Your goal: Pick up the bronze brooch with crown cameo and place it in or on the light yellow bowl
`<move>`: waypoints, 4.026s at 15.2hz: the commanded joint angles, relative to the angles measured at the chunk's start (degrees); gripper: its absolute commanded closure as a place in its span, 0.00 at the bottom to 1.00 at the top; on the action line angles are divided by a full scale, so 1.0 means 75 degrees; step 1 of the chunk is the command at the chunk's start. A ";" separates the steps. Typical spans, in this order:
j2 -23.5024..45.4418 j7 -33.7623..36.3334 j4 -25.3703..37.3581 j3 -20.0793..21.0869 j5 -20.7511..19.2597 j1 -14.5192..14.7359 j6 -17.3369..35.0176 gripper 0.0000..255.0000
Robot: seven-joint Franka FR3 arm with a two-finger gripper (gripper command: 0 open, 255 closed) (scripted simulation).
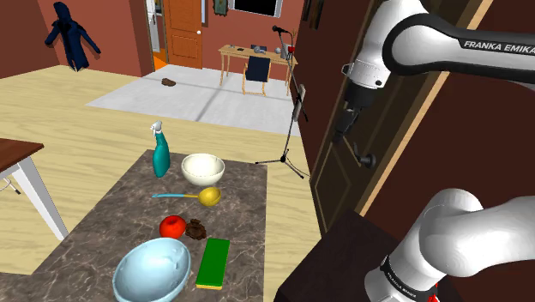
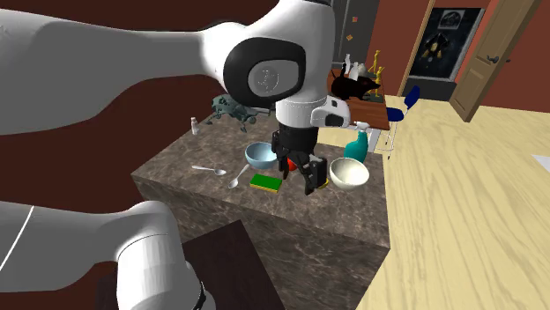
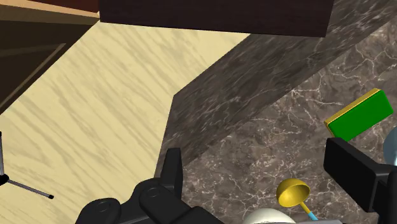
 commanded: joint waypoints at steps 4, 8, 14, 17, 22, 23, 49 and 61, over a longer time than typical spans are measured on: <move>0.0325 0.0044 -0.0317 0.0230 0.0173 0.0236 0.0765 0.00; 0.0893 0.0094 -0.0616 0.0547 0.0383 0.0552 0.1799 0.00; 0.2008 0.0168 -0.0785 0.1038 0.0623 0.0997 0.3342 0.00; 0.2664 0.0219 -0.0743 0.1293 0.0685 0.1189 0.4086 0.00; 0.3860 0.0365 -0.0491 0.1727 0.0638 0.1447 0.5245 0.00; 0.4111 0.0409 -0.0415 0.1815 0.0598 0.1488 0.5460 0.00; 0.8823 0.2276 0.1950 0.2082 -0.2015 0.2677 0.8202 0.00; 0.8822 0.2275 0.1949 0.2083 -0.2014 0.2676 0.8201 1.00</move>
